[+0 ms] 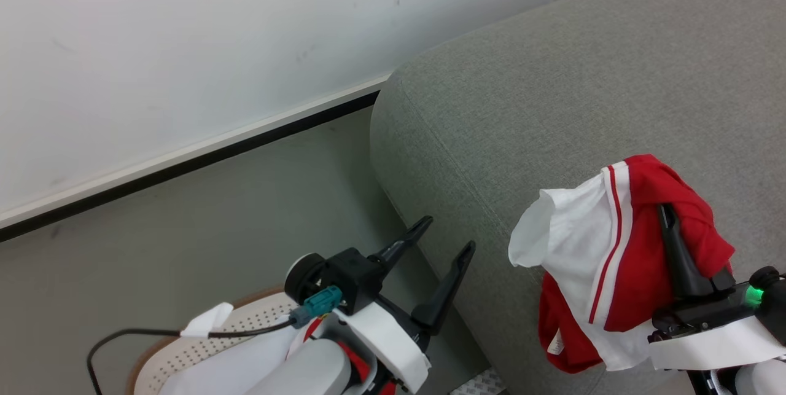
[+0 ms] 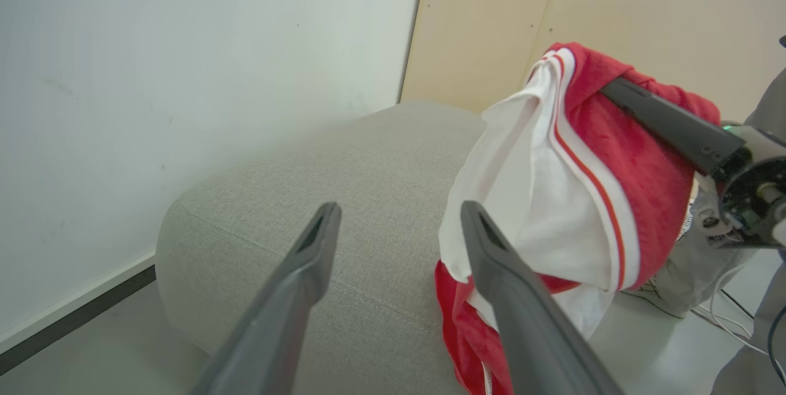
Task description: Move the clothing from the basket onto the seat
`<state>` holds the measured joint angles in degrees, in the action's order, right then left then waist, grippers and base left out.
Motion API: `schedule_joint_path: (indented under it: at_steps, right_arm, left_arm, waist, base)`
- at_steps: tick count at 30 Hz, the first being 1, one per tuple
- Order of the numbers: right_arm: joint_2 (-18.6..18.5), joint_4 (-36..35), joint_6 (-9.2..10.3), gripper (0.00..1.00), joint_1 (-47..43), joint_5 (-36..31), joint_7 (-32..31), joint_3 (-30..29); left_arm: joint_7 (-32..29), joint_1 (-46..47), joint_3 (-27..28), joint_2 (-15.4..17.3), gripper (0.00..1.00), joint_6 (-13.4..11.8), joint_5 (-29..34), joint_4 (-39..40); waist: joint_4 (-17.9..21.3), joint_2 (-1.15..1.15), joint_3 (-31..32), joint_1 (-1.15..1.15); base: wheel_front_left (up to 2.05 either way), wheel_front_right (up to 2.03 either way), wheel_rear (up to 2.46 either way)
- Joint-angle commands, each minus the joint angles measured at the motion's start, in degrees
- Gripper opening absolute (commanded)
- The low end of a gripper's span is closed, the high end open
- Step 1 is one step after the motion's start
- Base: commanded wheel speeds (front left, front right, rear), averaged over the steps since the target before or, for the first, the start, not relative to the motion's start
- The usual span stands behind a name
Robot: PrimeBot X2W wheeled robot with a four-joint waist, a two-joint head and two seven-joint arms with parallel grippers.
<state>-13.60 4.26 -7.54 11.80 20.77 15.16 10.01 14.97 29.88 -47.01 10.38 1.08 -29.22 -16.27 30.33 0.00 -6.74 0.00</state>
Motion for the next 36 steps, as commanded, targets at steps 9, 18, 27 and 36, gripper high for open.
schedule_joint_path:
  at_steps: [9, 18, 27, 36]
  right_arm:
    - [-1.6, -0.5, 0.10, 0.00, 4.1, 1.1, 0.0, -2.7]
    - [-8.6, 6.0, 0.10, 0.00, 19.5, 9.6, -0.4, -2.7]
    - [-23.1, 17.5, 0.11, 0.00, 38.9, 13.7, -3.8, -1.1]
    - [-29.5, 34.1, 0.11, 0.00, 50.6, 9.3, -4.0, -0.5]
  left_arm:
    - [0.2, 2.0, 0.3, -0.3, 1.00, 0.9, 1.4, -0.6]
    - [-1.4, 5.2, 0.7, 2.2, 1.00, 1.0, 2.5, 0.8]
    - [-2.7, 8.4, 1.5, 5.1, 1.00, 0.9, 3.3, 3.1]
    - [-3.7, 8.5, 2.3, 7.8, 1.00, -0.3, 3.7, 5.5]
  waist:
    - [-3.1, 0.00, -3.9, 0.00]
    - [-9.4, 0.00, -14.0, 0.00]
    - [-17.1, 0.00, -24.0, 0.00]
    - [-20.1, 0.00, -30.2, 0.00]
  base:
    - [0.00, 0.00, 0.00]
    - [0.00, 0.00, 0.00]
    - [0.00, 0.00, 0.00]
    - [0.00, 0.00, 0.00]
